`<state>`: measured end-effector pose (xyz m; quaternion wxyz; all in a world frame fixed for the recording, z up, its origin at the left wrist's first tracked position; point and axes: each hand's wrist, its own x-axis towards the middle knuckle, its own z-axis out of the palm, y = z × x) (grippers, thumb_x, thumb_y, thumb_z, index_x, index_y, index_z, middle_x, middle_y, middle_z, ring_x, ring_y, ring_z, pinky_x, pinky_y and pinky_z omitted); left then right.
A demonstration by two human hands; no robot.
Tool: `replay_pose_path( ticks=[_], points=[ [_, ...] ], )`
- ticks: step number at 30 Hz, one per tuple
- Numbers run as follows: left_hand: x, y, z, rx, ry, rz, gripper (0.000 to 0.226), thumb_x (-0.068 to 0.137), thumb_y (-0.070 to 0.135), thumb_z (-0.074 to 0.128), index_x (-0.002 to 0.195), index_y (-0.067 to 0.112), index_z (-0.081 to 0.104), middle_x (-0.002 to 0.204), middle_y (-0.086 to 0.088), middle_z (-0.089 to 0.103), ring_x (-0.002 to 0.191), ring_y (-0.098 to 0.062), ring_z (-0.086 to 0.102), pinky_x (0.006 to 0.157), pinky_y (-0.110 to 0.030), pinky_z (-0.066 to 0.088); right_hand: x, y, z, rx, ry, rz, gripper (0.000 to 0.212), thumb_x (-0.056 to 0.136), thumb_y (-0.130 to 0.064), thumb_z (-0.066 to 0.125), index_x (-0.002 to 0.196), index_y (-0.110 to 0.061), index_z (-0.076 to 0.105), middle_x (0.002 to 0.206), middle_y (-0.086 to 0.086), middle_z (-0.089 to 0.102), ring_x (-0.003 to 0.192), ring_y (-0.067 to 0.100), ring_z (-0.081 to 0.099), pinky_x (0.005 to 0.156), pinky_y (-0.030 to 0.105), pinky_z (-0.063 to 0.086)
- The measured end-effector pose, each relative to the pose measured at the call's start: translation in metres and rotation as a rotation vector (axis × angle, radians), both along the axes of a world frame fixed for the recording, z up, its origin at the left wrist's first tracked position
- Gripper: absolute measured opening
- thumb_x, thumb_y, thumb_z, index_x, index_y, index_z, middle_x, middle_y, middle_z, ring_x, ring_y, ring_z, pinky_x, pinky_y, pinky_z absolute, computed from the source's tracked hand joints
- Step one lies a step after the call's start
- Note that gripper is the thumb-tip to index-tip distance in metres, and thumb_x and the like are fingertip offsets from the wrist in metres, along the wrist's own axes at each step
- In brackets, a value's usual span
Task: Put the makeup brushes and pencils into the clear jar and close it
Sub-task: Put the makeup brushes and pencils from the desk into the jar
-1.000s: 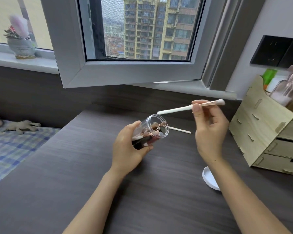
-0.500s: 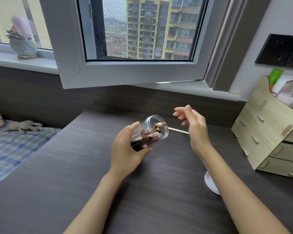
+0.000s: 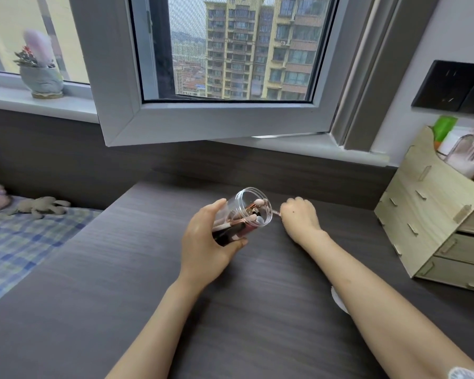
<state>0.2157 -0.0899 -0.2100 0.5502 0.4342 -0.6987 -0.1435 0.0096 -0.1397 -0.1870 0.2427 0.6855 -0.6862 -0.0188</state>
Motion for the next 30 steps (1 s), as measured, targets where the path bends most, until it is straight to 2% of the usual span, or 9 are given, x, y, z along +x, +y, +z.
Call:
replay_pose_path(
  ticks=[2, 6, 9, 14, 19, 23, 26, 28, 30],
  points=[
    [0.000, 0.001, 0.001, 0.001, 0.008, -0.002, 0.079, 0.050, 0.018, 0.090, 0.121, 0.014, 0.054, 0.110, 0.012, 0.054, 0.099, 0.009, 0.040, 0.084, 0.001, 0.026, -0.006, 0.013, 0.012, -0.257, -0.291, 0.007, 0.015, 0.060, -0.005, 0.079, 0.062, -0.002, 0.064, 0.057, 0.015, 0.065, 0.054, 0.032, 0.063, 0.047, 0.032, 0.049],
    [-0.001, 0.002, 0.002, -0.006, 0.008, -0.010, 0.080, 0.050, 0.018, 0.090, 0.121, 0.014, 0.054, 0.109, 0.013, 0.054, 0.099, 0.010, 0.040, 0.084, 0.001, 0.026, -0.004, 0.067, 0.058, -0.803, -1.165, 0.228, 0.010, 0.082, -0.013, 0.061, 0.075, -0.019, 0.058, 0.059, -0.013, 0.055, 0.056, 0.001, 0.051, 0.058, 0.020, 0.043],
    [-0.003, 0.004, 0.002, -0.006, -0.004, -0.020, 0.080, 0.050, 0.019, 0.090, 0.121, 0.016, 0.054, 0.110, 0.014, 0.054, 0.100, 0.009, 0.040, 0.085, 0.001, 0.026, 0.016, 0.104, 0.082, -0.844, -1.593, 0.493, 0.025, 0.084, -0.008, 0.061, 0.074, -0.030, 0.055, 0.064, -0.017, 0.065, 0.061, -0.003, 0.053, 0.060, 0.010, 0.041],
    [-0.006, 0.008, 0.001, -0.022, -0.042, -0.050, 0.080, 0.049, 0.022, 0.090, 0.120, 0.017, 0.054, 0.111, 0.012, 0.055, 0.102, 0.000, 0.048, 0.085, 0.000, 0.028, 0.046, 0.108, 0.068, -0.584, -1.241, 0.424, 0.006, 0.081, -0.025, 0.062, 0.083, -0.024, 0.067, 0.077, -0.006, 0.066, 0.073, 0.003, 0.058, 0.072, 0.026, 0.047],
    [-0.006, 0.012, 0.003, -0.017, -0.032, -0.069, 0.080, 0.053, 0.024, 0.089, 0.123, 0.019, 0.051, 0.114, 0.012, 0.055, 0.105, -0.009, 0.052, 0.086, -0.020, 0.039, 0.056, 0.097, 0.046, -0.541, -0.812, 0.345, 0.030, 0.081, -0.037, 0.052, 0.079, -0.016, 0.073, 0.105, -0.005, 0.070, 0.103, 0.016, 0.056, 0.087, 0.036, 0.038],
    [-0.004, 0.013, 0.004, -0.001, -0.002, -0.092, 0.079, 0.054, 0.025, 0.088, 0.124, 0.017, 0.051, 0.118, 0.004, 0.059, 0.108, -0.015, 0.054, 0.088, -0.031, 0.045, 0.050, 0.104, 0.046, -0.408, -0.913, 0.380, 0.039, 0.084, -0.046, 0.044, 0.099, -0.023, 0.073, 0.125, -0.006, 0.061, 0.120, 0.011, 0.046, 0.098, 0.027, 0.028],
    [-0.004, 0.014, 0.003, 0.034, 0.046, -0.110, 0.079, 0.053, 0.030, 0.086, 0.123, 0.017, 0.051, 0.120, 0.000, 0.060, 0.110, -0.016, 0.054, 0.091, -0.035, 0.045, 0.025, 0.121, 0.049, -0.366, -1.151, 0.383, 0.034, 0.089, -0.041, 0.047, 0.108, -0.023, 0.068, 0.117, -0.010, 0.064, 0.116, 0.009, 0.052, 0.100, 0.026, 0.038],
    [-0.004, 0.015, 0.003, 0.050, 0.066, -0.114, 0.079, 0.052, 0.031, 0.087, 0.122, 0.016, 0.052, 0.119, 0.000, 0.061, 0.110, -0.015, 0.054, 0.091, -0.027, 0.043, -0.004, 0.137, 0.045, -0.214, -1.081, 0.222, 0.027, 0.089, -0.039, 0.055, 0.108, -0.026, 0.068, 0.110, -0.014, 0.065, 0.112, 0.011, 0.056, 0.094, 0.027, 0.042],
    [-0.006, 0.016, 0.003, 0.069, 0.074, -0.116, 0.077, 0.054, 0.025, 0.089, 0.122, 0.017, 0.053, 0.118, 0.003, 0.062, 0.107, -0.012, 0.054, 0.088, -0.015, 0.039, -0.032, 0.156, 0.034, 0.070, -0.837, 0.026, 0.038, 0.084, -0.048, 0.059, 0.117, -0.030, 0.062, 0.120, -0.015, 0.061, 0.119, 0.012, 0.050, 0.096, 0.028, 0.040]
  ],
)
